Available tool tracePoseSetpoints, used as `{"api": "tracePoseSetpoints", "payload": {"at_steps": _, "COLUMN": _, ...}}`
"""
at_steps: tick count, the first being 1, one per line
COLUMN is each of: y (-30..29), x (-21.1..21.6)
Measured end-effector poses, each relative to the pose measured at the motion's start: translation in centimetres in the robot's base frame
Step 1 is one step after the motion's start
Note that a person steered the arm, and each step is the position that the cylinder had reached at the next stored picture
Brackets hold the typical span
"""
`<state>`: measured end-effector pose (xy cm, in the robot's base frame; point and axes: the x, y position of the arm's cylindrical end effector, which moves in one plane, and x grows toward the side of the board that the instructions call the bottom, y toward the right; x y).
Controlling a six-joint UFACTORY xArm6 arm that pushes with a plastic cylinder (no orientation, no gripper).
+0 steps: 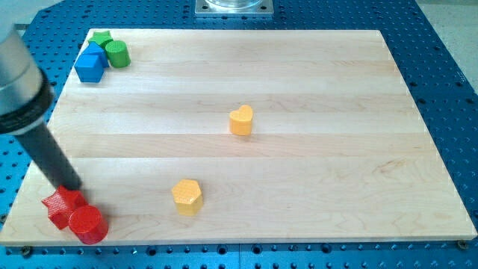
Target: Separate red circle and the red star
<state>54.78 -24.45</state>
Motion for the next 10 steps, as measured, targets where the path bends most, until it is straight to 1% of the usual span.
{"api": "tracePoseSetpoints", "payload": {"at_steps": 1, "y": -3.1, "x": 1.9}}
{"api": "tracePoseSetpoints", "payload": {"at_steps": 2, "y": -3.0, "x": 5.9}}
{"api": "tracePoseSetpoints", "payload": {"at_steps": 3, "y": -1.8, "x": 7.0}}
{"api": "tracePoseSetpoints", "payload": {"at_steps": 6, "y": -0.4, "x": 7.1}}
{"api": "tracePoseSetpoints", "payload": {"at_steps": 7, "y": 0.9, "x": 7.0}}
{"api": "tracePoseSetpoints", "payload": {"at_steps": 8, "y": 4.1, "x": 7.1}}
{"api": "tracePoseSetpoints", "payload": {"at_steps": 9, "y": 9.1, "x": 7.0}}
{"api": "tracePoseSetpoints", "payload": {"at_steps": 10, "y": 17.4, "x": 7.1}}
